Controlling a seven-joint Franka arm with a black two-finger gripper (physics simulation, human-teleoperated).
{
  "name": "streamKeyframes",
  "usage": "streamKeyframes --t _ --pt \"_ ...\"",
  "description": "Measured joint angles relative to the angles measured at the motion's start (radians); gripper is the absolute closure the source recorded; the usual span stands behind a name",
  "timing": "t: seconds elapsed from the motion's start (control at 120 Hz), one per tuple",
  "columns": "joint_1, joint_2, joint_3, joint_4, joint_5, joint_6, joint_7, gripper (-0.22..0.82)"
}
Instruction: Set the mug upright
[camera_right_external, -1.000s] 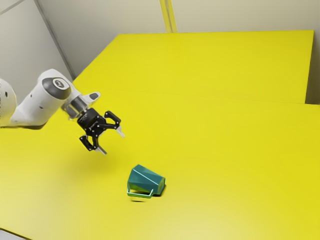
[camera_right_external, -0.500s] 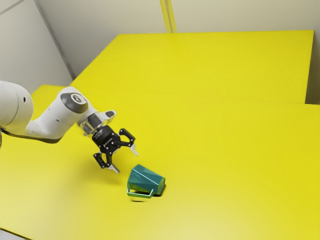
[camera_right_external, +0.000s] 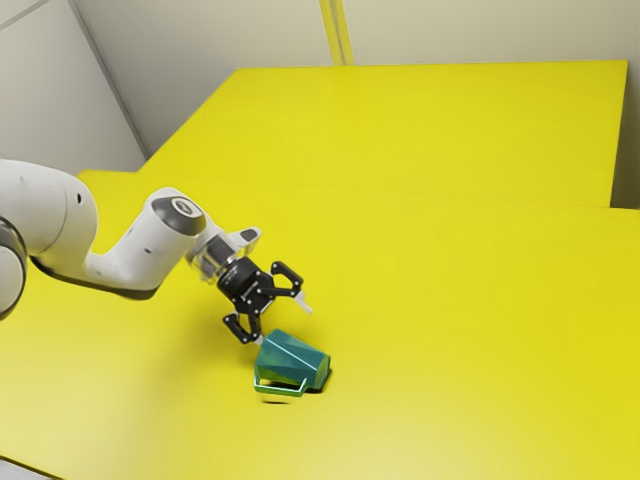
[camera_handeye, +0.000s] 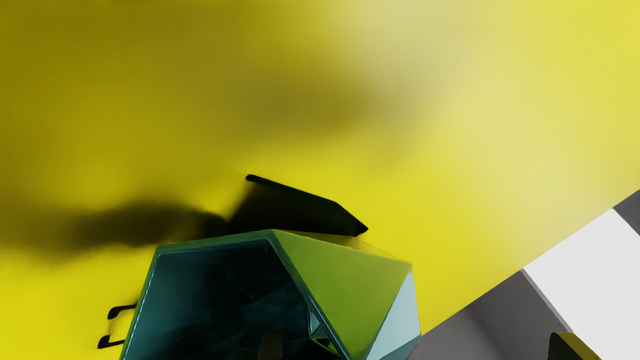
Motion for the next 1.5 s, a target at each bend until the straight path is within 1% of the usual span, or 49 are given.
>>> streamKeyframes --t 0.125,0.208,0.317,0.492,0.617,0.7,0.8,0.967,1.217,1.375,1.5 --pt "-0.001 0.000 -0.001 0.009 0.017 0.009 -0.002 0.40" --pt "-0.002 -0.001 -0.001 0.014 0.023 0.012 -0.003 0.55" --pt "-0.003 -0.002 -0.005 0.022 0.027 0.015 -0.007 0.66" --pt "-0.003 0.000 -0.023 0.026 0.032 0.023 -0.013 0.76" --pt "-0.003 0.001 -0.032 0.026 0.040 0.029 -0.018 0.79" --pt "-0.003 -0.001 -0.034 0.026 0.055 0.033 -0.023 0.79" --pt "-0.003 -0.017 -0.036 0.047 0.132 0.047 -0.027 0.79" --pt "-0.009 -0.080 -0.043 0.070 0.288 0.068 -0.034 0.79" --pt "-0.095 -0.254 -0.044 0.066 0.541 0.082 -0.076 0.78" --pt "-0.149 -0.293 -0.041 0.049 0.713 0.113 -0.106 0.78" --pt "-0.137 -0.290 -0.040 0.037 0.819 0.166 -0.121 0.77"
